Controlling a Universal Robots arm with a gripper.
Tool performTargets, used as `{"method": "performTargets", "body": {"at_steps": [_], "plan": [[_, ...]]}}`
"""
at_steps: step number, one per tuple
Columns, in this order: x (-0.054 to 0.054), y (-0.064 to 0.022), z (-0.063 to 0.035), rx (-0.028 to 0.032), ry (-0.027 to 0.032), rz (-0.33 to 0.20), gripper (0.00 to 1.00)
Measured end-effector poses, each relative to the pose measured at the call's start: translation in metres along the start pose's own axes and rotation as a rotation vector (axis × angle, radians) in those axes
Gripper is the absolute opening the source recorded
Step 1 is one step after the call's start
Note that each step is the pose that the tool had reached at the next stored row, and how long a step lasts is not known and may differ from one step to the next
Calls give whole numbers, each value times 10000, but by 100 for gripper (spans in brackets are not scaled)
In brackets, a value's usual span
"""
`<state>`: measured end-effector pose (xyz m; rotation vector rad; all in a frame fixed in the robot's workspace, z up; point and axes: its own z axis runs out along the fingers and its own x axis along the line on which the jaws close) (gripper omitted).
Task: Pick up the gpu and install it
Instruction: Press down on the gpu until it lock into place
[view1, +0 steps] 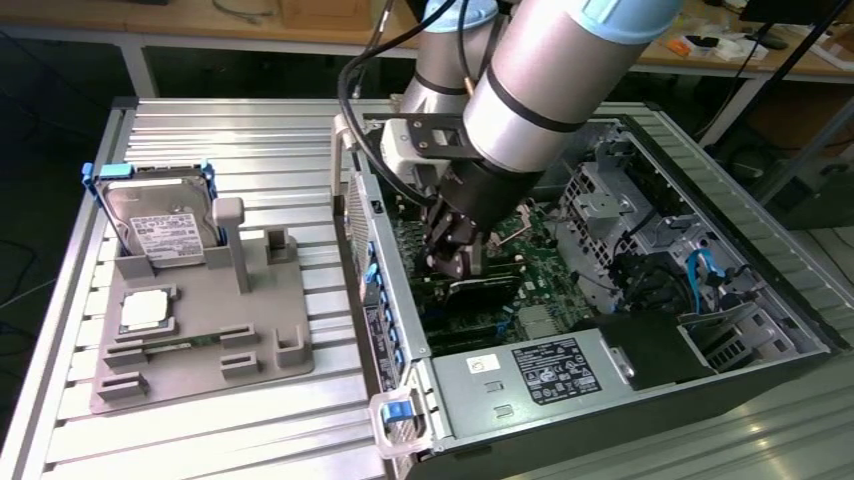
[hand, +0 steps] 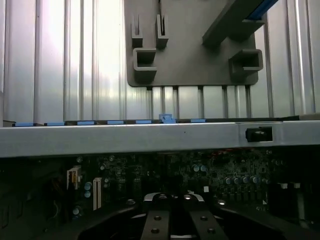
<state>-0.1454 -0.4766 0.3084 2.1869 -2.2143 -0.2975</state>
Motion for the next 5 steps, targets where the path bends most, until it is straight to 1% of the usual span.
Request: {"method": "performTargets", "body": {"at_steps": [5], "plan": [[-12, 0, 1, -3, -178, -20, 11]]}}
